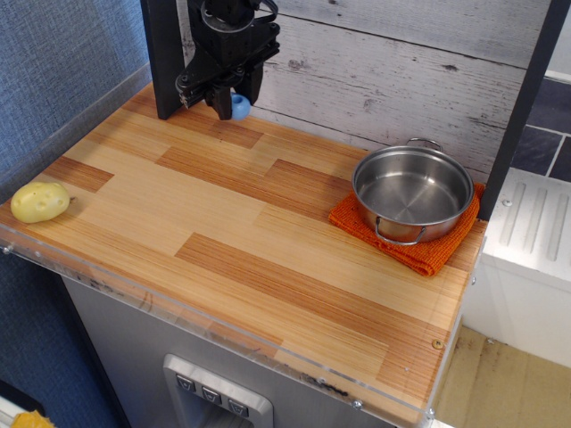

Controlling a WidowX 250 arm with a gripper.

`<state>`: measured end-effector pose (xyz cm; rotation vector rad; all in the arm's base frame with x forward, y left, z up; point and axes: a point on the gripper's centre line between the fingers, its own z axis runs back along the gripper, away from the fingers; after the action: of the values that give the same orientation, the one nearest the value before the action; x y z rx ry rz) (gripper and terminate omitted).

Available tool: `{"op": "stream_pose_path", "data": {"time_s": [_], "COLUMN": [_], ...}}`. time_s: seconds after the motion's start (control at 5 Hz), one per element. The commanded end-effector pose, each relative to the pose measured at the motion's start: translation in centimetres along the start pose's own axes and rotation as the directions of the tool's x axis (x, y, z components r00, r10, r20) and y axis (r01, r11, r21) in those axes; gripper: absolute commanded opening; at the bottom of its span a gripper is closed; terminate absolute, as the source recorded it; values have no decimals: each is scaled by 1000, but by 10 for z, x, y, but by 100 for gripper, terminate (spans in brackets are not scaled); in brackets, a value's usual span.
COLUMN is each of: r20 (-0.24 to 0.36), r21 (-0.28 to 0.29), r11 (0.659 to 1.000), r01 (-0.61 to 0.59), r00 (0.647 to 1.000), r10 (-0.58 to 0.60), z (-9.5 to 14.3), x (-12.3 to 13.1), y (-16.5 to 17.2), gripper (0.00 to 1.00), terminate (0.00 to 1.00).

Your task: Place the scoop near the front of the towel

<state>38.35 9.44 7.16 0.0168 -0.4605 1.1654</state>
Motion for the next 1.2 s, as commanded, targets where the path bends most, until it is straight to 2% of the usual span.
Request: {"op": "stream_pose_path", "data": {"time_s": [0.0, 0.6, 0.8, 1.0], "r20": [0, -27, -38, -51], "r21": [-114, -135, -115, -98], "r11": [993, 989, 991, 993], "r01": [25, 66, 70, 64], "r00": [1000, 997, 996, 996], "r10": [-26, -70, -75, -70], "z": [51, 77, 77, 71], "x": [-53, -155, -178, -186], "y": [-2, 7, 14, 22], "gripper": [0, 0, 0, 0], "terminate": [0, 0, 0, 0]}}
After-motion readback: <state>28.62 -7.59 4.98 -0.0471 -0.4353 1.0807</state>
